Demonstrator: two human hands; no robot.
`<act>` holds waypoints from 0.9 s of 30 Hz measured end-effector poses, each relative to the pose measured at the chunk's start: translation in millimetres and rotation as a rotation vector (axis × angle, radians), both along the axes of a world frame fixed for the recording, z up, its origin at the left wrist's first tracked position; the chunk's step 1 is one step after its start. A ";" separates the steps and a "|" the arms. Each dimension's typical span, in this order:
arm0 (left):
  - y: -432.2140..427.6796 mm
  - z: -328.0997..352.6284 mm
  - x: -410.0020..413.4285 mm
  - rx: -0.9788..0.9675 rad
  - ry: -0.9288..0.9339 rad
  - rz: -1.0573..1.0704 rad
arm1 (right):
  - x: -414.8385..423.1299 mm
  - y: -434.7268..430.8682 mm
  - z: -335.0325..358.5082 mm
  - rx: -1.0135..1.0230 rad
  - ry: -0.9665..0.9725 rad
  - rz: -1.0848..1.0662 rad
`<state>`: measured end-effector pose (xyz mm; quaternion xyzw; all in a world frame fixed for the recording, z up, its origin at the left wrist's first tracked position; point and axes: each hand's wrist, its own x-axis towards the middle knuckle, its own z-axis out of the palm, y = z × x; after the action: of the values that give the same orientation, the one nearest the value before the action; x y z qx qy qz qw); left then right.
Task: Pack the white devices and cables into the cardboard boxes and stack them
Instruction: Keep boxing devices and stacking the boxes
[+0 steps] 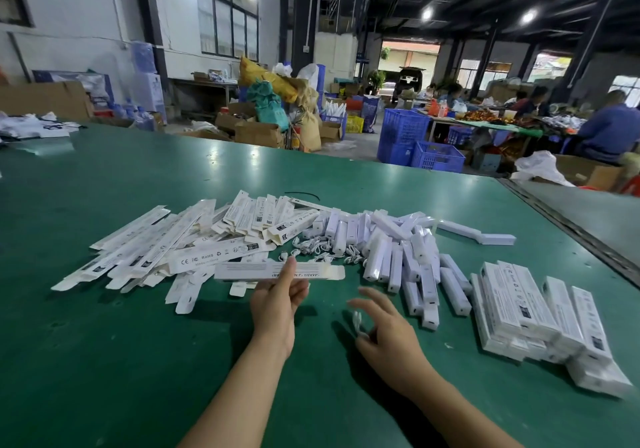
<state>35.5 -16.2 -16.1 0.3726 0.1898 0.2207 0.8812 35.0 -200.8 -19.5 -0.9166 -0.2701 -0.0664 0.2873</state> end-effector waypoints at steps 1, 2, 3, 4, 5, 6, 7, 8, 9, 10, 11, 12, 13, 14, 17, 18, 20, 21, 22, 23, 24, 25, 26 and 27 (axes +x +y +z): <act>-0.4 0.5 -0.2 0.009 0.000 -0.002 | -4.2 -3.9 -1.9 -0.058 -0.016 0.028; -1.0 0.7 -0.7 0.016 0.001 -0.007 | -7.7 -7.6 -3.7 -0.104 -0.019 0.048; -2.2 1.3 -1.3 0.024 0.002 -0.014 | -9.7 -11.8 -5.0 -0.128 -0.023 0.059; -3.7 2.2 -2.0 0.032 0.005 -0.023 | -10.4 -16.4 -5.5 -0.132 -0.025 0.064; -5.7 3.0 -3.0 0.043 0.006 -0.032 | -10.0 -20.6 -4.7 -0.128 -0.022 0.065; -7.7 3.5 -4.1 0.054 0.005 -0.042 | -8.7 -23.8 -3.4 -0.120 -0.013 0.059; -9.5 3.7 -5.2 0.066 0.004 -0.052 | -6.8 -26.2 -2.2 -0.114 -0.005 0.050; -11.5 3.6 -6.5 0.081 0.007 -0.064 | -4.6 -27.9 -1.7 -0.118 0.001 0.042; -13.8 3.4 -7.9 0.098 0.014 -0.079 | -3.0 -29.0 -1.9 -0.126 0.007 0.031; -16.3 2.9 -9.4 0.112 0.019 -0.096 | -1.8 -30.1 -2.3 -0.126 0.015 0.018; -18.7 2.8 -10.3 0.120 0.020 -0.110 | -1.1 -31.3 -2.8 -0.118 0.017 0.007; -20.4 2.8 -11.1 0.124 0.020 -0.118 | -0.5 -32.5 -3.3 -0.116 0.013 0.005; -21.8 2.8 -11.5 0.127 0.023 -0.123 | -0.5 -33.8 -3.6 -0.128 0.003 0.011; -22.3 2.8 -11.8 0.130 0.026 -0.126 | -1.2 -34.8 -3.3 -0.143 -0.009 0.021; -21.8 2.1 -12.4 0.139 0.025 -0.129 | -4.1 -34.1 0.5 -0.104 -0.020 0.029; -21.6 1.7 -12.2 0.144 0.025 -0.131 | -5.7 -32.9 2.3 -0.046 -0.024 0.007; -21.5 1.1 -12.3 0.157 0.023 -0.138 | -9.1 -31.3 5.3 0.102 -0.056 -0.068; -21.8 1.1 -12.0 0.163 0.022 -0.140 | -10.5 -31.5 6.2 0.165 -0.084 -0.102; -22.1 0.9 -11.9 0.169 0.022 -0.140 | -11.9 -31.9 6.8 0.219 -0.102 -0.127; -22.7 0.8 -11.6 0.175 0.021 -0.139 | -13.6 -32.4 7.4 0.269 -0.098 -0.147; -23.4 0.5 -11.3 0.187 0.021 -0.137 | -15.1 -32.6 8.2 0.318 -0.077 -0.163; -24.6 -0.1 -11.2 0.208 0.024 -0.136 | -16.0 -32.8 8.9 0.366 -0.050 -0.177; -26.3 -0.9 -11.1 0.240 0.031 -0.135 | -16.4 -32.9 9.5 0.414 -0.029 -0.191; -28.4 -1.9 -11.2 0.276 0.038 -0.136 | -16.6 -32.7 10.3 0.455 -0.017 -0.210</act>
<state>24.3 -44.6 -18.0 0.5061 0.1488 0.1772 0.8308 18.4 -233.5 -9.2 -0.8508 -0.1541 -0.1625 0.4754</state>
